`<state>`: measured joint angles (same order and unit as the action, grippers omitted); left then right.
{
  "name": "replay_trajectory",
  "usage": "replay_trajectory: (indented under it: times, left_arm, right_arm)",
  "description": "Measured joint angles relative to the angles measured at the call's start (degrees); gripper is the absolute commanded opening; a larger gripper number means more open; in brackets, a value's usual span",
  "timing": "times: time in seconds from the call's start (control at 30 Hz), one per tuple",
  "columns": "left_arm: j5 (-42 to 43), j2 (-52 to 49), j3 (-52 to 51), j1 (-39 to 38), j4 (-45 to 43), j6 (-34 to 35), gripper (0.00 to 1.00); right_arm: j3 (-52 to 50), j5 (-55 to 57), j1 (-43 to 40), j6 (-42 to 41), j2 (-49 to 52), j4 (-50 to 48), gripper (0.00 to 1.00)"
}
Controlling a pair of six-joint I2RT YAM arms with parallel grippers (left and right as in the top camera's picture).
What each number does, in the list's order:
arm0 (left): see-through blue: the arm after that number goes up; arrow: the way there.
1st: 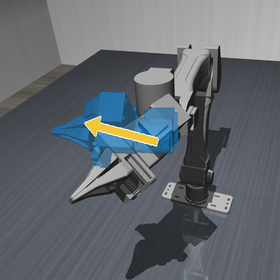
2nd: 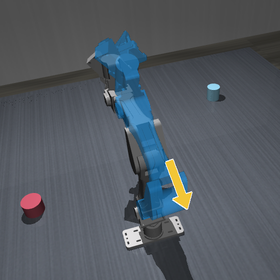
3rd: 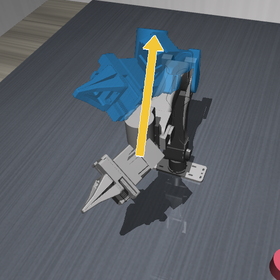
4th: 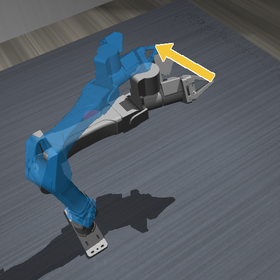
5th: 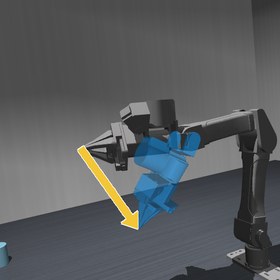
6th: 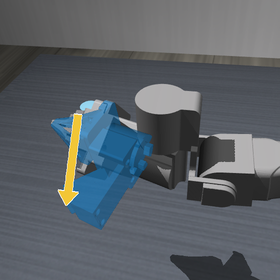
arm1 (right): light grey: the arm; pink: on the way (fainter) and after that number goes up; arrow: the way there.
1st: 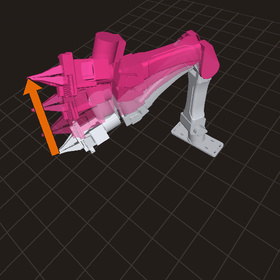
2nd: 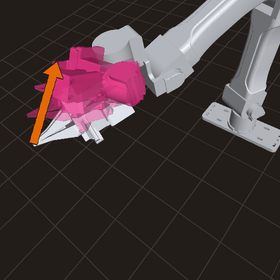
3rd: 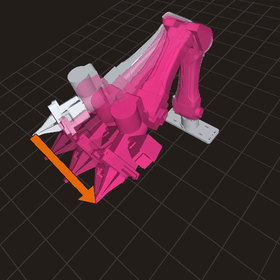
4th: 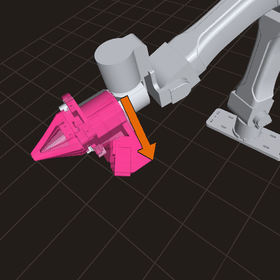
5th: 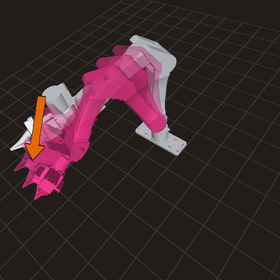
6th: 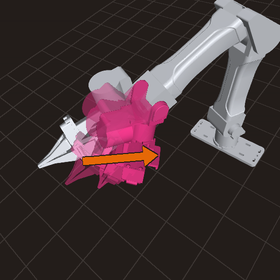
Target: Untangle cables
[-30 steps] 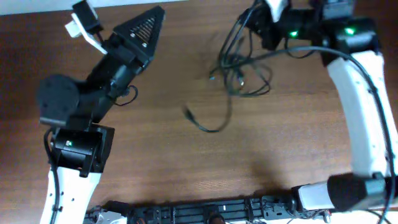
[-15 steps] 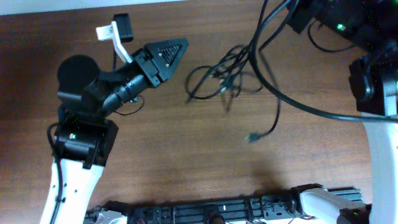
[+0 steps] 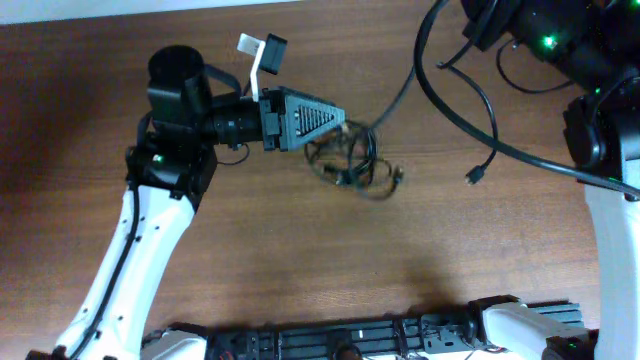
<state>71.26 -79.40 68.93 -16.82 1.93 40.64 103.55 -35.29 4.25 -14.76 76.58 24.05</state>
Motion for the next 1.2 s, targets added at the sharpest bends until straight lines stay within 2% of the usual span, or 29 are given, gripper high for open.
replay_trajectory:
  times: [0.13,0.3,0.5,0.67,0.77,0.83,1.0,1.2]
  left_arm:
    - [8.07,-1.4,0.02,-0.17,-6.32,-2.73,0.75]
    - [12.79,-1.42,0.02,-1.64,-9.46,-3.87,0.74]
    - [15.58,-1.42,0.04,-2.54,-9.73,-4.44,0.74]
    - [16.74,-1.42,0.04,-2.51,-9.73,-4.48,0.73]
    - [16.85,-1.42,0.02,-2.51,-9.73,-4.52,0.65]
    - [16.83,-1.42,0.04,-2.51,-9.73,-4.61,0.64]
    - [13.66,-1.42,0.04,-2.51,-9.73,-4.66,0.75]
    - [2.14,-1.42,0.04,-2.51,-9.51,-4.9,0.79]
  right_arm:
    - [0.02,2.99,0.0,0.28,0.0,0.96,0.04]
    - [0.09,7.52,0.0,4.2,0.26,7.1,0.04]
    - [0.17,24.24,-2.93,13.31,2.82,14.69,0.04]
    - [0.17,33.22,-14.34,15.45,6.29,19.61,0.04]
    - [0.17,34.95,-20.94,16.09,8.81,21.7,0.04]
    - [0.17,35.95,-27.28,16.31,11.43,23.23,0.04]
    - [0.17,36.39,-36.89,16.48,14.21,24.0,0.04]
    - [0.17,34.67,-45.13,16.5,14.38,24.09,0.04]
